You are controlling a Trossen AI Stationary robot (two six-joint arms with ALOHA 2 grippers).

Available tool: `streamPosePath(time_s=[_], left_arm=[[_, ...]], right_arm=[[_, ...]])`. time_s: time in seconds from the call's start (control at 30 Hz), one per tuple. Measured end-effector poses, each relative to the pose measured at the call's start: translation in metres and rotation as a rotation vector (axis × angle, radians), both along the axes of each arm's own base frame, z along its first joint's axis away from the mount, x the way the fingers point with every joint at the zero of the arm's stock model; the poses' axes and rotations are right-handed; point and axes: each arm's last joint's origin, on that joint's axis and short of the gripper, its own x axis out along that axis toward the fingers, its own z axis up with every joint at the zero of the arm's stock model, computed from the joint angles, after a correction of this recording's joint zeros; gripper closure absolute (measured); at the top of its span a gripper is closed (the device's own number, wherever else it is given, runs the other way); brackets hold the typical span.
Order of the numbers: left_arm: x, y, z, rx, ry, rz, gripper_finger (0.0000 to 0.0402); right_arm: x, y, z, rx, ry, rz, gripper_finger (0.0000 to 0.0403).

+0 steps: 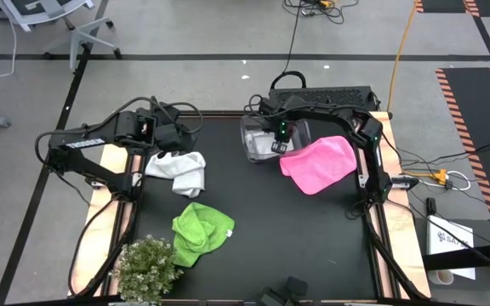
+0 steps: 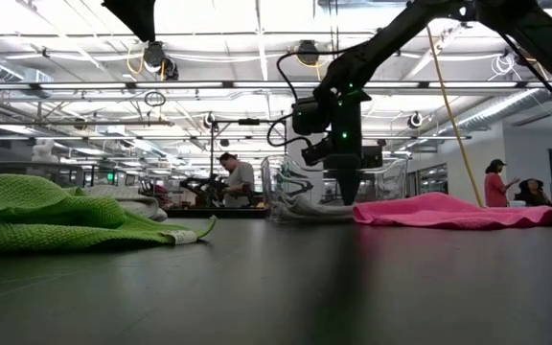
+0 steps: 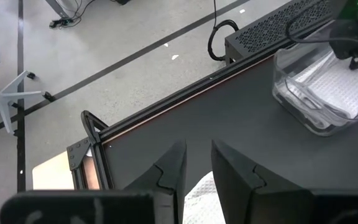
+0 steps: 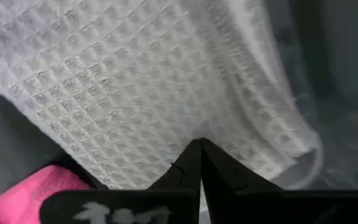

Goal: Fold microfiber towels
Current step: Put the right gray microfiber cloth into the transparent bin, then fold the gray microfiber cloth

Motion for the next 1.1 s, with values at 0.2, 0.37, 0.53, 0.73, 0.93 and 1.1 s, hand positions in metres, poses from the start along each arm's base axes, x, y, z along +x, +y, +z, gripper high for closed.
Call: streamPosePath(time_s=[0.2, 0.37, 0.53, 0.73, 0.93, 1.1], left_arm=[[0.0, 0.0, 0.0, 0.0, 0.0, 0.0, 0.0325], [0.0, 0.0, 0.0, 0.0, -0.003, -0.001, 0.0325], [0.0, 0.0, 0.0, 0.0, -0.003, -0.001, 0.0325], [0.0, 0.0, 0.0, -0.004, -0.004, -0.002, 0.0325], [0.0, 0.0, 0.0, -0.008, -0.004, -0.004, 0.0325], [0.001, 0.0, 0.0, -0.019, -0.005, -0.008, 0.0325]], right_arm=[[0.001, 0.0, 0.01, -0.027, -0.05, -0.004, 0.0403], [0.014, 0.008, 0.029, -0.057, -0.206, 0.028, 0.0403], [0.028, 0.011, 0.033, -0.1, -0.321, 0.096, 0.0403], [0.033, -0.003, 0.028, -0.131, -0.396, 0.091, 0.0403], [0.03, -0.025, 0.032, -0.207, -0.477, 0.068, 0.0403], [0.025, -0.04, 0.035, -0.249, -0.518, 0.036, 0.0403]])
